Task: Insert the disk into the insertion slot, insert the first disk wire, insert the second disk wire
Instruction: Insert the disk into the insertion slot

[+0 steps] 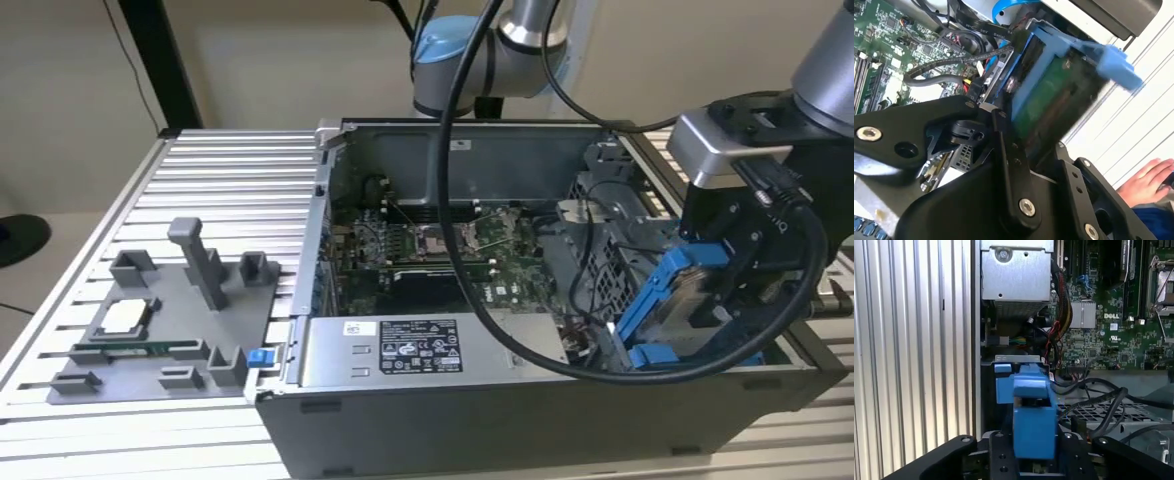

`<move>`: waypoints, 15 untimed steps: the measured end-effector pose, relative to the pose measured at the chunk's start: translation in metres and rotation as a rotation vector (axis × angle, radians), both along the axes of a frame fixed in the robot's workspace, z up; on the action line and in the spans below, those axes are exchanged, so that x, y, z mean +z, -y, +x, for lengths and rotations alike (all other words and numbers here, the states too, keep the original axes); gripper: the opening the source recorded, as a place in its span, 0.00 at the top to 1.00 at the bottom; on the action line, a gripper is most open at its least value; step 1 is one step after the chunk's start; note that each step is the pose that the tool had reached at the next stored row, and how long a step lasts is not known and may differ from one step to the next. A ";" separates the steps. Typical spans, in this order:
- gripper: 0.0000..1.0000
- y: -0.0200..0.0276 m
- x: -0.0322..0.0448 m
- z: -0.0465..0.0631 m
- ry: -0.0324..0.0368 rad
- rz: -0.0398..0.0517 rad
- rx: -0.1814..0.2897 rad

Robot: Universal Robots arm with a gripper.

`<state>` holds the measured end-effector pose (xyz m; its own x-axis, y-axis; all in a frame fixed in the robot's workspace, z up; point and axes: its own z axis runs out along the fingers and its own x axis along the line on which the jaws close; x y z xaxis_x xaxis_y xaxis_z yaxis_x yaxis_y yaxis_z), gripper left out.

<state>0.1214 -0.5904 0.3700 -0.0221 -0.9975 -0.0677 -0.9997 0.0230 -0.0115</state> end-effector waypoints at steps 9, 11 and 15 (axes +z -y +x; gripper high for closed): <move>0.00 0.0000 0.0127 0.000 0.0000 0.0002 0.000; 0.00 0.0000 0.0191 0.000 0.0000 0.0001 0.000; 0.00 0.0000 0.0354 0.000 0.0000 0.0002 0.000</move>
<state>0.1214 -0.5904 0.4054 -0.0221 -0.9974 -0.0679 -0.9997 0.0229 -0.0115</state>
